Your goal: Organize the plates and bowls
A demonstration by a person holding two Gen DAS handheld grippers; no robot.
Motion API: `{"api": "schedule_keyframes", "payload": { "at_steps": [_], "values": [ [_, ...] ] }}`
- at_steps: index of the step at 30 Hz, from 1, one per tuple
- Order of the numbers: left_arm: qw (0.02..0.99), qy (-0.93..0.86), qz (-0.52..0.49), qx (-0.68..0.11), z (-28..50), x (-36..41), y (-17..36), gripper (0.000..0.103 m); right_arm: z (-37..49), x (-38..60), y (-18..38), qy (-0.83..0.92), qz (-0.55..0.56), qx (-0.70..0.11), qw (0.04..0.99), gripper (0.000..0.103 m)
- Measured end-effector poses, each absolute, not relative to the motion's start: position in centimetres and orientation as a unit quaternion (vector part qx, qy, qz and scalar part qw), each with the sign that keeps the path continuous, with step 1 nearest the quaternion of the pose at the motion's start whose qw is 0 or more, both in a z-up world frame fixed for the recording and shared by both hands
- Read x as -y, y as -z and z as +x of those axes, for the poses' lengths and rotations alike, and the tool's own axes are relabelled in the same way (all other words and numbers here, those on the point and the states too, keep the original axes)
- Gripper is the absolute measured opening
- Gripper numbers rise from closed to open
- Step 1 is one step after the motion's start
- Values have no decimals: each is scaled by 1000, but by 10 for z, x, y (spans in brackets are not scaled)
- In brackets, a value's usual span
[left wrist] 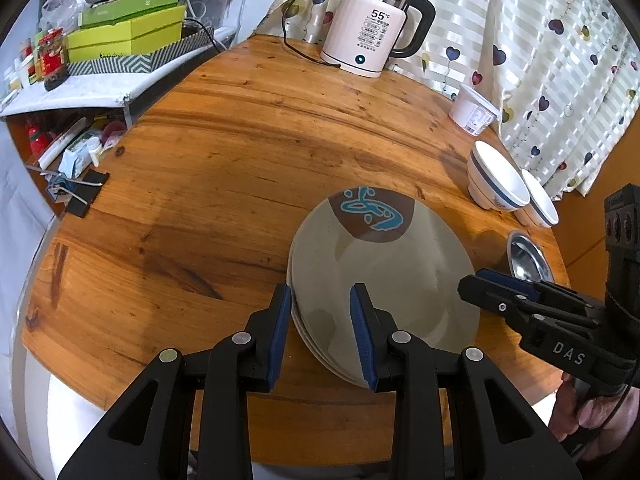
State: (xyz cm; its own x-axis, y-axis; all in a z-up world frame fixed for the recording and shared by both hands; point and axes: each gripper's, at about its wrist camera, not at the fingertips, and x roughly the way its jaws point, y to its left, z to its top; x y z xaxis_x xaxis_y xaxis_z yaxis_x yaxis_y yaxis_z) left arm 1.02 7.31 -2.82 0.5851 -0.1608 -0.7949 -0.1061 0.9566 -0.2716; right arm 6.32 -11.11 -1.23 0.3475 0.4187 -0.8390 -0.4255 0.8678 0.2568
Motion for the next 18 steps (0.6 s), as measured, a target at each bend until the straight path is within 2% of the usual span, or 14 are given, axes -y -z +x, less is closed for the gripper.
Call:
{"api": "schedule_keyframes", "payload": {
  "at_steps": [18],
  "values": [
    [898, 30, -104, -426, 8, -41, -8, 32, 46, 137, -28, -283, 6, -466, 839, 32]
  ]
}}
